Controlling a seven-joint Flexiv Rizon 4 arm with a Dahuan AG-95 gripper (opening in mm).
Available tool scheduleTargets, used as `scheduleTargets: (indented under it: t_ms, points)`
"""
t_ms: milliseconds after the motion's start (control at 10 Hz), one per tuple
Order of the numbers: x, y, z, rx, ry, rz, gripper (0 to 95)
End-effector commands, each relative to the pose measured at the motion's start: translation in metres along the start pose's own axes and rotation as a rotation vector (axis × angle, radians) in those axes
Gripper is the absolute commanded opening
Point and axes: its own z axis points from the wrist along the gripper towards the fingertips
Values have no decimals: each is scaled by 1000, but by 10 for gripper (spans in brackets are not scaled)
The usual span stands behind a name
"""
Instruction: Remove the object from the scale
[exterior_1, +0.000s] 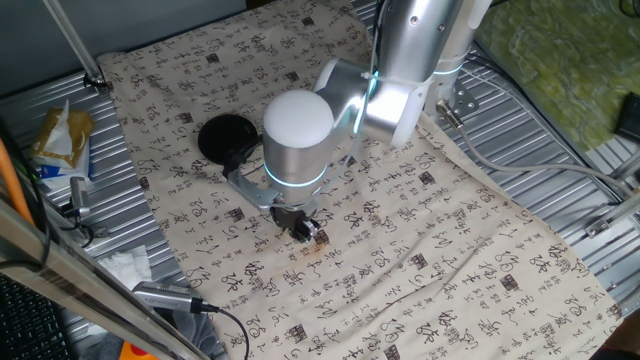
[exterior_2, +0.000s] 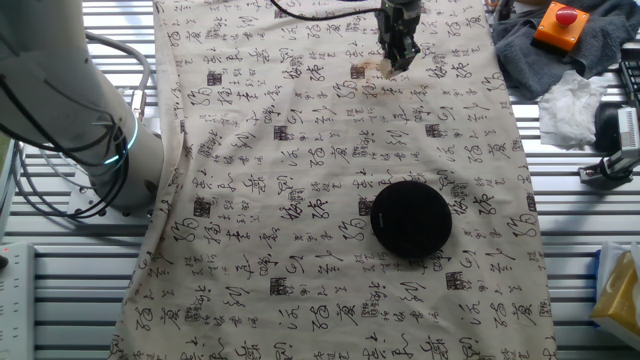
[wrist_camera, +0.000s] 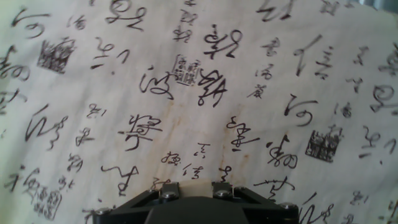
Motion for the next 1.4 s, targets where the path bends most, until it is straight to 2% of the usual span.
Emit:
scheduleTargets:
  t_ms: [100, 300, 400, 700, 900, 1400]
  points:
    - [-2, 3, 0, -25, 10, 24, 0]
    - [-7, 20, -4, -47, 4, 79, 0]
    - [-11, 34, -7, -56, 1, 106, 0]
    - [-21, 72, -4, -51, -7, 168, 0]
    - [-24, 85, 2, -46, -11, 193, 0]
    - [-25, 85, 9, -34, -13, 181, 0]
